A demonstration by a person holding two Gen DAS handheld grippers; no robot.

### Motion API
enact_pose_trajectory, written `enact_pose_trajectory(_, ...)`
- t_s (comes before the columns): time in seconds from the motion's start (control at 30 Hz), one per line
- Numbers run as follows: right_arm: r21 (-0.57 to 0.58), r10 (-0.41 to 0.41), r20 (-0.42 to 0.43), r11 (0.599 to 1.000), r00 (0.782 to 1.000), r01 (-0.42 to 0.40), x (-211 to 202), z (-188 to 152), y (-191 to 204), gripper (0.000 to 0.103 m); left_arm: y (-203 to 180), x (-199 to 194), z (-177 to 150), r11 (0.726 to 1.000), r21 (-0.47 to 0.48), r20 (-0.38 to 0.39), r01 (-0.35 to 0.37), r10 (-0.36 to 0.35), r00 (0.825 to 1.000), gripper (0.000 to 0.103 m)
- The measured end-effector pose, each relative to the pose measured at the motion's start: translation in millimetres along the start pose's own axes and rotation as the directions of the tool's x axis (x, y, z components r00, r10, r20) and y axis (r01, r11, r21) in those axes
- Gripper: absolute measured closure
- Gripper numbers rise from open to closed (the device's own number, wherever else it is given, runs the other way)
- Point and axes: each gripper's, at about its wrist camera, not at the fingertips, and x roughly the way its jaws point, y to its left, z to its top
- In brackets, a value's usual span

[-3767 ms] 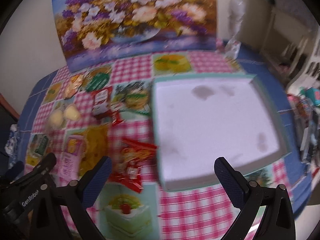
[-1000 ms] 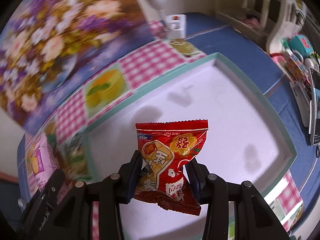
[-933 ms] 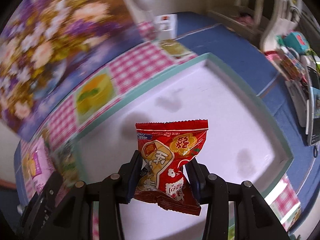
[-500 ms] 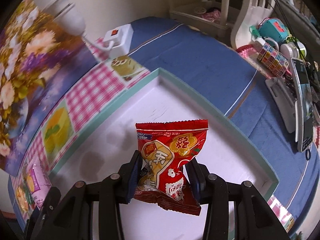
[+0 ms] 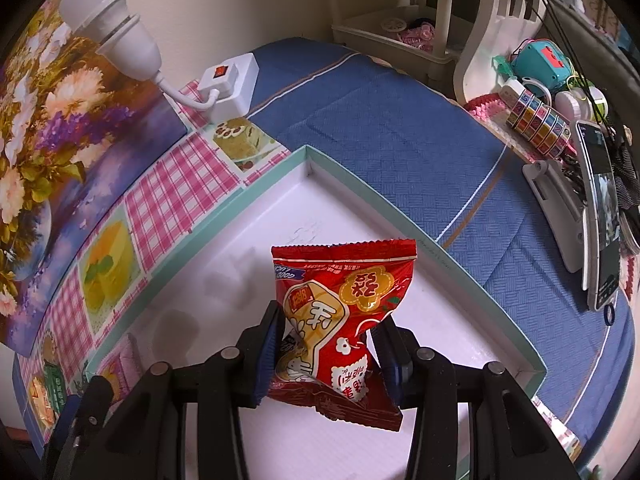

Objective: Organize snacks
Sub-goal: 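Carry both packs into the white tray and open both tools, then withdraw both tools from the tray back over the snacks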

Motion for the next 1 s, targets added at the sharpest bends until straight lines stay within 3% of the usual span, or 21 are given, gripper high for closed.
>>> enact_pose_trajectory(0.07, 0.002, -0.001, -0.008, 1.000, 1.000, 0.001, 1.5, 0.3, 0.0, 0.054, 2.9, -0.2, 0.4, 1.000, -0.012, -0.004, -0.010, 0.010, 1.000, 0.028)
enact_pose_trajectory(0.1, 0.007, -0.001, -0.008, 1.000, 1.000, 0.001, 1.9, 0.4, -1.0, 0.049, 5.3, -0.5, 0.5, 1.000, -0.023, -0.005, -0.011, 0.011, 1.000, 0.024)
enact_pose_trajectory(0.13, 0.013, -0.008, -0.008, 1.000, 1.000, 0.008, 2.2, 0.6, -2.2, 0.038, 7.2, -0.7, 0.7, 0.999, -0.031, -0.007, -0.009, 0.009, 1.000, 0.023)
enact_pose_trajectory(0.17, 0.017, -0.014, -0.007, 1.000, 1.000, 0.014, 2.4, 1.3, -3.4, 0.033, 9.0, -0.7, 0.9, 0.999, -0.040, -0.009, -0.010, 0.010, 1.000, 0.023)
enact_pose_trajectory(0.3, 0.023, -0.018, -0.001, 1.000, 1.000, 0.018, 1.5, 2.2, -6.3, 0.029, 16.8, 0.3, 1.1, 0.997, -0.071, -0.018, -0.027, 0.026, 1.000, 0.022)
enact_pose_trajectory(0.4, 0.012, -0.009, 0.005, 1.000, 1.000, 0.009, 0.6, 1.2, -3.7, 0.016, 24.1, 2.0, 0.7, 0.994, -0.103, -0.030, -0.041, 0.038, 0.999, 0.021)
enact_pose_trajectory(0.5, -0.004, 0.012, 0.014, 1.000, 1.000, -0.011, 0.3, 0.3, -0.2, 0.000, 32.3, 2.6, 0.4, 0.989, -0.134, -0.034, -0.064, 0.060, 0.998, 0.009)
enact_pose_trajectory(0.77, -0.028, 0.053, 0.009, 0.998, 0.999, -0.053, 0.5, -0.7, 4.0, 0.000, 51.0, -0.6, -0.9, 0.975, -0.177, 0.001, -0.134, 0.136, 0.991, 0.008)
enact_pose_trajectory(1.0, -0.074, 0.089, 0.037, 0.994, 0.995, -0.086, -2.7, -2.5, 9.8, 0.000, 65.8, -2.8, -4.0, 0.971, -0.215, 0.000, -0.105, 0.107, 0.994, 0.008)
